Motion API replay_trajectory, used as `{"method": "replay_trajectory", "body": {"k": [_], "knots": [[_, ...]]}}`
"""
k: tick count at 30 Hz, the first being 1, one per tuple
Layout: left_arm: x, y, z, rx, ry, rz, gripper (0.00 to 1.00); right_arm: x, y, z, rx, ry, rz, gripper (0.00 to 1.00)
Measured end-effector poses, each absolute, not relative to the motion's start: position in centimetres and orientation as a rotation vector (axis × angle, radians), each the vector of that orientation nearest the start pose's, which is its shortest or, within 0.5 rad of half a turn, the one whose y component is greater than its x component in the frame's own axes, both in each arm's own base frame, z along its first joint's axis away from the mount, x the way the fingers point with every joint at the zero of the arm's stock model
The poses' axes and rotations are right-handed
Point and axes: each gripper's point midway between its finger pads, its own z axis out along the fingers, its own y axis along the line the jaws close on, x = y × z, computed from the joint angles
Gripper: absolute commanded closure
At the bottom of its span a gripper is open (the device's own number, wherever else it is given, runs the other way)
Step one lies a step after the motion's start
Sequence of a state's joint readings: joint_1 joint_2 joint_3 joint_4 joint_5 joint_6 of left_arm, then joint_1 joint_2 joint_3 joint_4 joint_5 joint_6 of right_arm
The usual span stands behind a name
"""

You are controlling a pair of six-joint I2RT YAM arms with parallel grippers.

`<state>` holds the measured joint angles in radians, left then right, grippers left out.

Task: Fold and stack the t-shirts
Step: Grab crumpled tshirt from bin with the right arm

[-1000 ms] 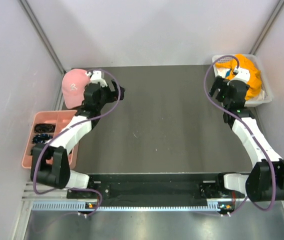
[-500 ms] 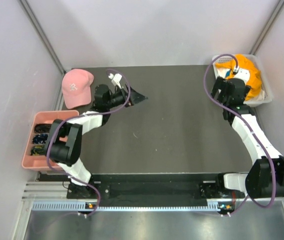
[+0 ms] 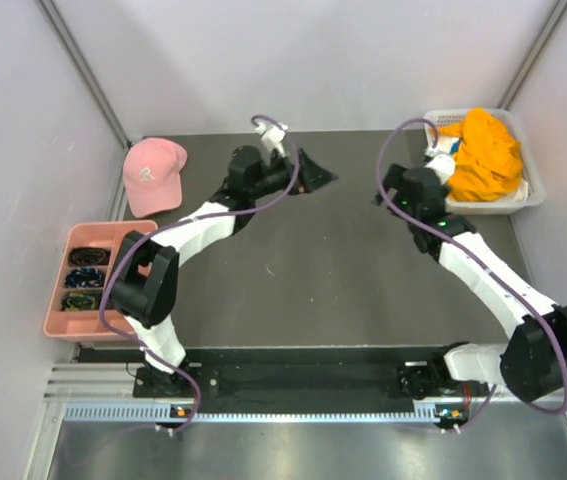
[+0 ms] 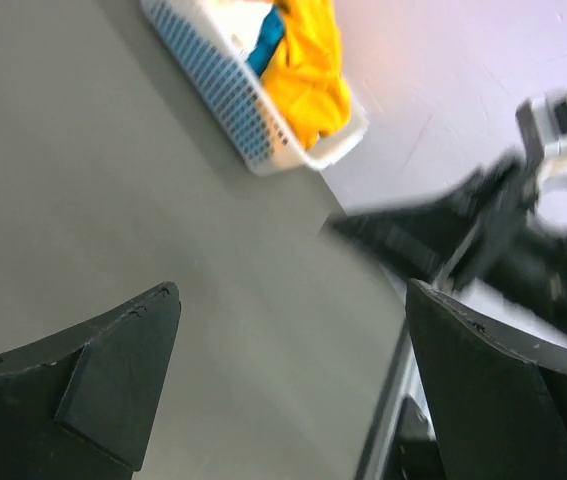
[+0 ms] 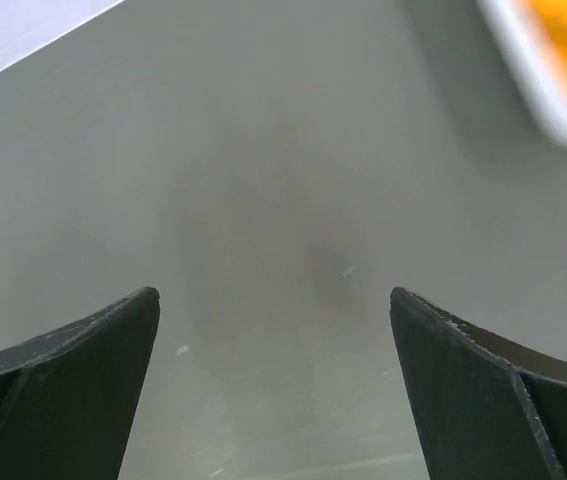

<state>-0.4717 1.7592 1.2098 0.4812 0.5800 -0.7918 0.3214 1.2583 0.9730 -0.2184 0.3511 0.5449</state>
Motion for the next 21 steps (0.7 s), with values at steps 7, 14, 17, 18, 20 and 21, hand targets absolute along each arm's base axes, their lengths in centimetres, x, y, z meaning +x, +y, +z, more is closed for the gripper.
{"method": "replay_trajectory", "body": {"k": [7,14,17,18,20,21], "knots": [[41.7,-39.8,26.3,0.093,1.797,-1.167,0.01,36.2,16.7,19.7,0.47,2.021,0.121,0.01],[43.3,-38.2,22.6,-0.034,1.843,-0.87,0.01,35.9,16.4,19.7,0.558,1.963,-0.036,0.01],[42.2,-38.7,22.3,-0.041,1.839,-0.825,0.01,35.2,15.7,19.8,0.598,1.926,-0.018,0.01],[41.9,-38.9,22.4,-0.036,1.835,-0.815,0.01,34.9,15.5,19.8,0.606,1.918,-0.012,0.01],[41.3,-39.1,22.9,-0.024,1.811,-0.79,0.01,34.4,15.2,19.9,0.623,1.899,0.004,0.01],[41.1,-39.1,23.2,-0.019,1.798,-0.786,0.01,34.2,15.1,20.1,0.631,1.89,0.009,0.01]]}}
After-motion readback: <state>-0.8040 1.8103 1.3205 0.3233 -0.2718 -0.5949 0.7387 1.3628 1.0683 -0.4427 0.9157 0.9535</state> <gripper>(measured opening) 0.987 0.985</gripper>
